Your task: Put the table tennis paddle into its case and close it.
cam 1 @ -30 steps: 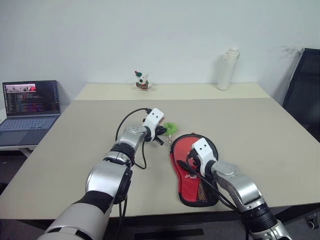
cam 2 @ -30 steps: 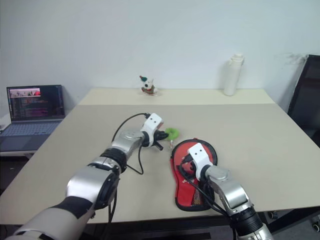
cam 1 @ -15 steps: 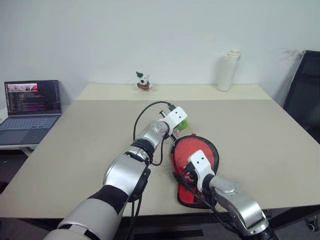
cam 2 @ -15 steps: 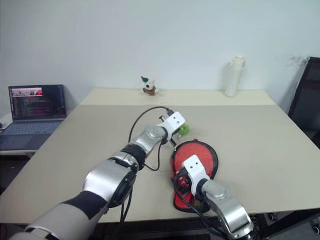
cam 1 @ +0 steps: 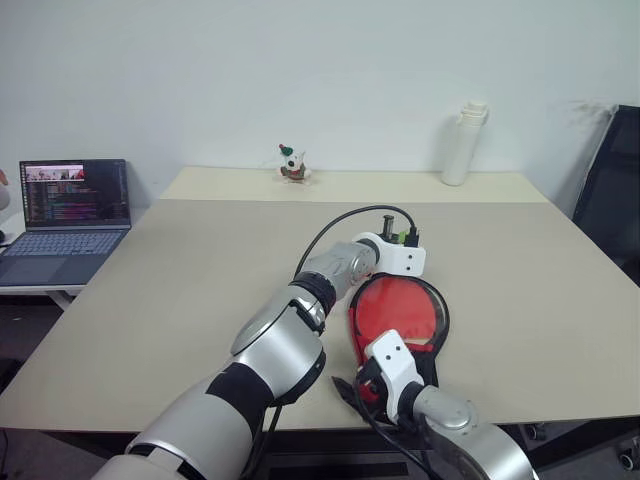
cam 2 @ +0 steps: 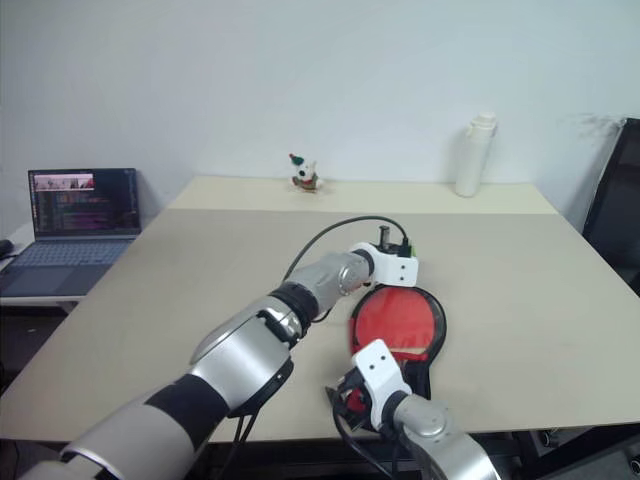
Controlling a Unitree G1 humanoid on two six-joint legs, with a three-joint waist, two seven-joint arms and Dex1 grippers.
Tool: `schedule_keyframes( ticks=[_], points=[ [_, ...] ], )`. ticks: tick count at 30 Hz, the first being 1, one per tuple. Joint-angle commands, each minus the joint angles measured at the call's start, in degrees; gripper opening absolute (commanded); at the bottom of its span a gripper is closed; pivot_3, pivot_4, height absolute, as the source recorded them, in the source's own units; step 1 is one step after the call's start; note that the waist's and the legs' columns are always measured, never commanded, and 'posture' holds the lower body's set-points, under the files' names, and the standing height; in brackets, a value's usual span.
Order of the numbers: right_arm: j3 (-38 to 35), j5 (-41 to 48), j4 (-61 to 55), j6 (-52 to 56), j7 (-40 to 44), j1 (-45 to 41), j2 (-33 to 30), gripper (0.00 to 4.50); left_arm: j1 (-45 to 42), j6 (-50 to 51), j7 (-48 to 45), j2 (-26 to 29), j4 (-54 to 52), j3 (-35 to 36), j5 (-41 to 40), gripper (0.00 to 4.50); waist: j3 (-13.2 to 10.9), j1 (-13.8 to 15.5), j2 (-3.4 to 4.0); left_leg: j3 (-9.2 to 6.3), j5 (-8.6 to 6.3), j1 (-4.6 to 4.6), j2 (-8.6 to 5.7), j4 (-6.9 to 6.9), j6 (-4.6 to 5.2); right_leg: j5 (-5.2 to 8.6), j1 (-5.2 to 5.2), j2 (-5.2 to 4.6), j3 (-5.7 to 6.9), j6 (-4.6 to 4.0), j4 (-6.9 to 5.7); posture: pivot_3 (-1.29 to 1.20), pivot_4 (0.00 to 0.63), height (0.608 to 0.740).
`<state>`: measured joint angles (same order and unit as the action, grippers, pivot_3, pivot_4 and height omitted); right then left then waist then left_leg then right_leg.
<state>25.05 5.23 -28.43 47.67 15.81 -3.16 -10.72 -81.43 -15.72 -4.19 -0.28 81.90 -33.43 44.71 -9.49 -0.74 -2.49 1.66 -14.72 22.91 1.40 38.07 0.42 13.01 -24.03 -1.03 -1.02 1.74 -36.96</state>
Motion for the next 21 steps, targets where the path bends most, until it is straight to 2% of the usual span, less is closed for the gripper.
schedule_keyframes(
  ticks=[1, 9, 13, 21],
  points=[
    [2.1, 0.8, 5.7, 6.5, 0.7, 3.2, -0.9, 4.5, -2.8, -0.3, 1.7, -1.0, -1.9, 1.7, -1.5, 0.02, 0.0, 0.2, 0.0, 0.0, 0.0, 0.01, -0.01, 0.0, 0.0, 0.0, 0.0, -0.01, 0.0, 0.0, 0.01, 0.0, 0.15, 0.74],
    [1.4, 0.9, 7.8, 5.7, 1.5, 0.0, -0.5, 4.5, 0.9, -1.1, -8.2, -0.9, -2.0, 6.5, -6.5, 0.02, 0.0, 0.3, 0.01, 0.03, 0.0, -0.07, 0.03, 0.02, 0.01, 0.01, 0.02, 0.02, 0.01, -0.02, -0.03, 0.0, 0.15, 0.74],
    [0.7, 1.2, 7.5, 5.9, 1.9, -1.3, -0.6, 4.5, 1.0, 0.1, -9.6, -0.3, -2.1, 8.9, -8.5, 1.29, 0.1, 0.2, 0.03, 0.03, 0.02, -0.12, 0.05, 0.08, 0.01, 0.01, 0.02, 0.04, 0.0, -0.02, -0.14, 0.0, 0.15, 0.74],
    [-0.8, 1.3, 7.8, 5.6, 2.7, -2.8, -0.7, 4.5, 0.8, 1.4, -10.4, 0.9, -2.2, 10.9, -10.0, 4.25, 0.1, -0.5, 0.03, 0.01, 0.02, -0.13, 0.06, 0.08, 0.01, 0.0, 0.04, 0.06, -0.01, -0.02, -0.16, 0.0, 0.15, 0.74]
  ],
)
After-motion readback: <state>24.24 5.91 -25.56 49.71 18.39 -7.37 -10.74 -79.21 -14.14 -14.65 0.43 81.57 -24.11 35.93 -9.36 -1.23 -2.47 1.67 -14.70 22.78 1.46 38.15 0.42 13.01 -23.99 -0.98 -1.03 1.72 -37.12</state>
